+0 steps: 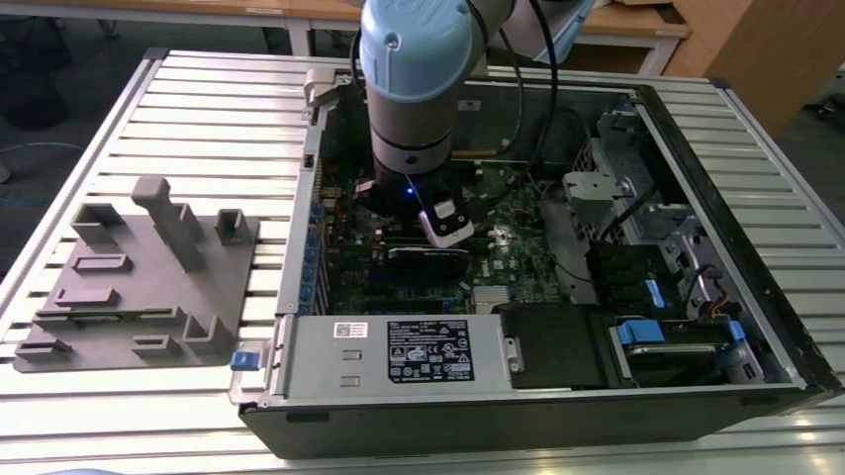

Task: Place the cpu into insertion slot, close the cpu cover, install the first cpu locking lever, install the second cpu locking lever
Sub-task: 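Install the second cpu locking lever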

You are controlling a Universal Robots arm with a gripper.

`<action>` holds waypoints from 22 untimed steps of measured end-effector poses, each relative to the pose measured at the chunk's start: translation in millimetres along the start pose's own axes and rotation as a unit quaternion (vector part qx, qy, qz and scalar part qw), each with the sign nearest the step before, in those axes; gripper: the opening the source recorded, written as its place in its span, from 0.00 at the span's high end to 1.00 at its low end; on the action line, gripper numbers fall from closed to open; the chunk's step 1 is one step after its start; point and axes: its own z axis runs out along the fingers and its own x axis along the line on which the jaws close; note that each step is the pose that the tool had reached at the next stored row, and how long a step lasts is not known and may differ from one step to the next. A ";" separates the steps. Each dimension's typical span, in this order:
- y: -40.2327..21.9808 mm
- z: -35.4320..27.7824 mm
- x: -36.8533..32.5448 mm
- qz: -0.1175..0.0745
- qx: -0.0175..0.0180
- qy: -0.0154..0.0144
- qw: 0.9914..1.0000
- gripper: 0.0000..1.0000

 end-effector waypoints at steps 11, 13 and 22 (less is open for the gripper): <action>3.6 -14.5 -0.5 0.000 0.002 0.000 1.000 0.89; 5.0 -20.1 -0.7 0.000 0.003 0.000 1.000 0.89; 12.8 -32.4 -0.9 0.001 0.024 -0.002 1.000 0.89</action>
